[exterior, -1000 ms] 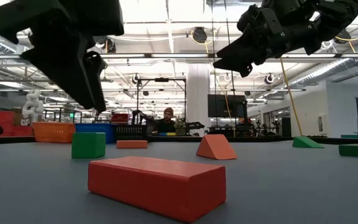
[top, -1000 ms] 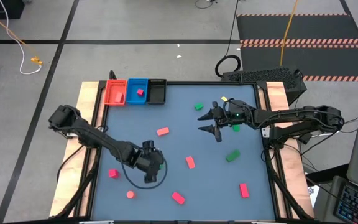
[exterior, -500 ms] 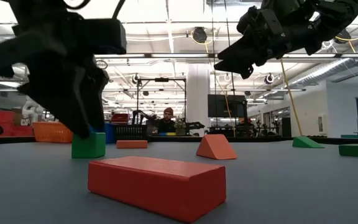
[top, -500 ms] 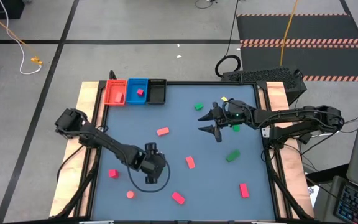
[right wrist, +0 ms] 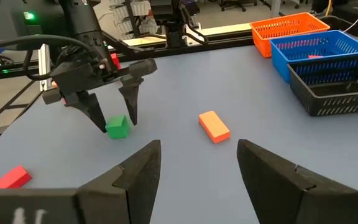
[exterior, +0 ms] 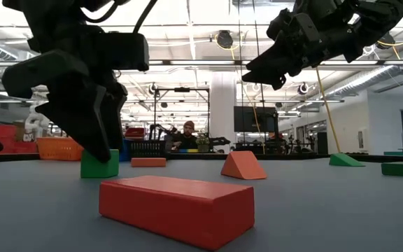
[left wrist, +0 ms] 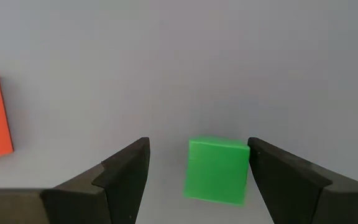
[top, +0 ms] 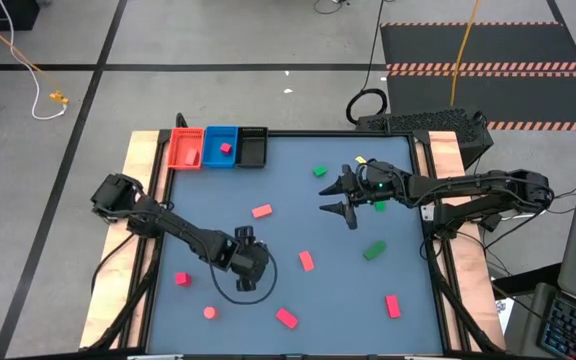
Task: Sort & place blocks by color
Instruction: Put the green block into the black bin
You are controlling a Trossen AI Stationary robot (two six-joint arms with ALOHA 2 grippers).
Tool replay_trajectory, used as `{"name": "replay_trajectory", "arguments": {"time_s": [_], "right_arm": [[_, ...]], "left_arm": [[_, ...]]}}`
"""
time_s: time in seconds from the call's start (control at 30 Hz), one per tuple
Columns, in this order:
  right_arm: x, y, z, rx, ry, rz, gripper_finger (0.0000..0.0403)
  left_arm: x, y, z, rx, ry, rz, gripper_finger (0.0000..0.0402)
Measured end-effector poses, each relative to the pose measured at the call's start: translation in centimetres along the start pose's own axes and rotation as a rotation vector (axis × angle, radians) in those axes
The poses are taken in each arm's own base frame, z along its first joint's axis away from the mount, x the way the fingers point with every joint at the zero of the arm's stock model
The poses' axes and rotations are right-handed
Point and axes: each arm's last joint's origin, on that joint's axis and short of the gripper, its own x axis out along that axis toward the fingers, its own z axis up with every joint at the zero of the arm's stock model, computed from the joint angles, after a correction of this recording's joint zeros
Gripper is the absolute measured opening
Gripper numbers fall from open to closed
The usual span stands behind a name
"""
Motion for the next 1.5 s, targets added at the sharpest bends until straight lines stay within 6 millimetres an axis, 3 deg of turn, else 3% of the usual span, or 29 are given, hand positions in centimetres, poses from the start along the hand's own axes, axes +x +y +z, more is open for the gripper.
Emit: {"name": "replay_trajectory", "arguments": {"time_s": [0.5, 0.7, 0.87, 1.3, 1.5], "right_arm": [[0.0, 0.0, 0.0, 0.006, 0.000, 0.000, 0.0208], [0.0, 0.0, 0.0, 0.010, 0.000, 0.000, 0.0208], [0.0, 0.0, 0.0, 0.009, 0.000, 0.000, 0.0208], [0.0, 0.0, 0.0, 0.000, 0.000, 0.000, 0.0208], [0.0, 0.0, 0.2, -0.012, -0.016, 0.001, 0.0208]], "left_arm": [[-0.1, -0.4, -0.3, 0.015, 0.011, -0.017, 0.0259], [-0.1, -0.4, -0.3, 0.013, 0.013, -0.018, 0.0202], [-0.2, -0.2, -0.5, 0.007, 0.043, -0.004, 0.0124], [-0.2, 1.2, -0.1, 0.001, 0.069, -0.003, 0.0123], [-1.5, 3.8, 2.0, 0.014, 0.066, 0.085, 0.0123]]}}
